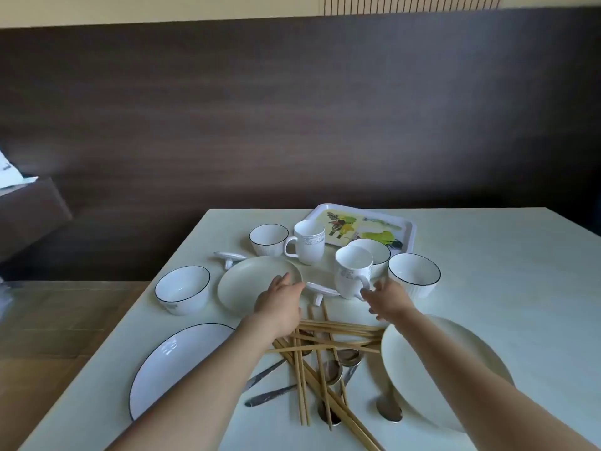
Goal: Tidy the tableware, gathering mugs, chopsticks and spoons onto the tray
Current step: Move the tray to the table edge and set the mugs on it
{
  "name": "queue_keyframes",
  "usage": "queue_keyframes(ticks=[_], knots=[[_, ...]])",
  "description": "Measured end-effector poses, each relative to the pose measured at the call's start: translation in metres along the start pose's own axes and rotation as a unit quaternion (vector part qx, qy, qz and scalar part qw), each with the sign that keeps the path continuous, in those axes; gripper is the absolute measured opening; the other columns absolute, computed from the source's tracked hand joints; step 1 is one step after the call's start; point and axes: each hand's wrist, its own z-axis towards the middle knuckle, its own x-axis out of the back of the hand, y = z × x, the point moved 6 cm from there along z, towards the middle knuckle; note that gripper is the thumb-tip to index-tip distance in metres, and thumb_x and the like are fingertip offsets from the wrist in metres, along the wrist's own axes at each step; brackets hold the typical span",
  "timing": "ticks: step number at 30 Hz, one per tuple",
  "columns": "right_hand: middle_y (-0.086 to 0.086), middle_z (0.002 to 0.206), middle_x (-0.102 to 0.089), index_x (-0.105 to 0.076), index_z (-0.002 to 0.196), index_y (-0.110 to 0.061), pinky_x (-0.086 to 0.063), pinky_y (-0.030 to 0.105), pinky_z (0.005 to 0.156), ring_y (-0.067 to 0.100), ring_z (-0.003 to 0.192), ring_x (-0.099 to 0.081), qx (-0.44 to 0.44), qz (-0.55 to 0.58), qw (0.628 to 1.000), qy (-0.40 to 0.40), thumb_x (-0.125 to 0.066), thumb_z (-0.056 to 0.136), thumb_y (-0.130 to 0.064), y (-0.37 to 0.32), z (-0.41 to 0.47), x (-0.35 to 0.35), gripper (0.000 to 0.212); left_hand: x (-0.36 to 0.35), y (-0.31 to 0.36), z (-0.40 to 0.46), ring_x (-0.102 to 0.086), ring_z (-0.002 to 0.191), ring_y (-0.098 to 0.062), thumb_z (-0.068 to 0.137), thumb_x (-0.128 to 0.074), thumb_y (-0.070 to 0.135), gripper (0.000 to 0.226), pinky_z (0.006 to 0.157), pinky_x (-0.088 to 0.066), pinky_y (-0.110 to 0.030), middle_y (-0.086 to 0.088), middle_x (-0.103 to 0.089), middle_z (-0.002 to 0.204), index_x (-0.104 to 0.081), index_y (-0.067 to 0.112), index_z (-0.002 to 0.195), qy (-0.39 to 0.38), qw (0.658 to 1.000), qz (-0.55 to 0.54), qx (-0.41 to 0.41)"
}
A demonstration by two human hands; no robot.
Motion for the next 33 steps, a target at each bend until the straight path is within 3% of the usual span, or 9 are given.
queue_keyframes(ticks=[5,11,13,16,20,23,30,32,33], knots=[[0.005,0.072,-0.057,-0.057,0.084,-0.004,-0.048,0.023,0.050,0.017,0.055,-0.062,-0.018,0.126,0.991,-0.046,-0.045,0.096,-0.037,-0.004,0.016,-0.009,0.037,-0.004,0.004,0.036,-0.014,0.147,-0.018,0.096,-0.043,0.012,0.056,0.116,-0.026,-0.035,0.003,-0.018,0.158,-0.027,0.018,0.148,0.017,1.000,-0.001,-0.017],[0.004,0.068,-0.057,-0.055,0.072,-0.010,-0.041,0.021,0.045,0.018,0.046,-0.051,-0.059,0.160,0.984,-0.055,-0.046,0.095,-0.028,0.005,0.028,-0.016,0.031,-0.022,0.004,0.063,-0.021,0.145,-0.018,0.094,-0.044,0.006,0.055,0.116,-0.027,-0.034,-0.001,-0.026,0.156,-0.035,0.021,0.146,-0.006,1.000,0.009,-0.007],[0.004,0.067,-0.056,-0.053,0.069,-0.011,-0.039,0.021,0.044,0.019,0.045,-0.050,-0.059,0.153,0.985,-0.046,-0.046,0.094,-0.025,0.008,0.026,-0.016,0.030,-0.024,0.007,0.062,-0.035,0.137,-0.020,0.092,-0.047,0.008,0.045,0.109,-0.036,-0.032,-0.003,-0.041,0.146,-0.049,0.021,0.135,0.000,1.000,0.012,0.004],[0.004,0.066,-0.056,-0.052,0.069,-0.010,-0.039,0.021,0.044,0.019,0.045,-0.051,-0.073,0.138,0.987,-0.041,-0.046,0.094,-0.024,0.012,0.017,-0.012,0.029,-0.017,0.010,0.052,-0.055,0.113,-0.026,0.090,-0.049,0.011,0.027,0.085,-0.045,-0.030,-0.005,-0.060,0.120,-0.061,0.020,0.112,0.031,0.998,0.039,0.032],[0.006,0.068,-0.055,-0.051,0.070,-0.008,-0.040,0.018,0.040,0.020,0.043,-0.048,-0.098,0.129,0.986,-0.045,-0.045,0.095,-0.021,0.015,0.003,-0.007,0.028,-0.008,0.009,0.032,-0.059,0.099,-0.029,0.092,-0.047,0.019,0.014,0.070,-0.039,-0.027,-0.005,-0.066,0.107,-0.058,0.019,0.101,0.061,0.997,-0.008,0.038],[0.007,0.069,-0.055,-0.050,0.072,-0.008,-0.038,0.014,0.035,0.020,0.042,-0.047,-0.101,0.132,0.985,-0.045,-0.044,0.096,-0.022,0.017,-0.010,-0.005,0.028,0.007,0.004,0.015,-0.060,0.096,-0.026,0.094,-0.049,0.026,0.013,0.069,-0.038,-0.025,0.000,-0.066,0.105,-0.058,0.023,0.102,0.097,0.992,-0.059,0.046],[0.008,0.072,-0.057,-0.051,0.075,-0.007,-0.043,0.020,0.040,0.020,0.047,-0.055,-0.115,0.089,0.989,-0.042,-0.043,0.093,-0.022,0.013,-0.039,-0.003,0.024,0.044,-0.002,-0.020,-0.052,0.083,-0.020,0.092,-0.051,0.028,0.014,0.069,-0.038,-0.024,0.003,-0.066,0.104,-0.060,0.025,0.104,0.142,0.972,-0.166,0.088],[0.009,0.079,-0.059,-0.054,0.086,-0.006,-0.048,0.024,0.051,0.025,0.062,-0.062,-0.097,0.032,0.995,-0.016,-0.043,0.091,-0.021,0.006,-0.048,0.006,0.019,0.052,-0.005,-0.025,-0.051,0.083,-0.020,0.092,-0.053,0.027,0.016,0.071,-0.037,-0.024,0.001,-0.066,0.106,-0.061,0.023,0.106,0.152,0.959,-0.215,0.106],[0.010,0.092,-0.059,-0.054,0.097,-0.006,-0.050,0.028,0.063,0.028,0.078,-0.064,-0.072,-0.019,0.997,0.012,-0.045,0.090,-0.020,0.001,-0.051,0.013,0.018,0.055,-0.005,-0.025,-0.052,0.083,-0.020,0.092,-0.053,0.026,0.018,0.070,-0.037,-0.024,-0.001,-0.067,0.107,-0.062,0.021,0.106,0.154,0.952,-0.242,0.111]])
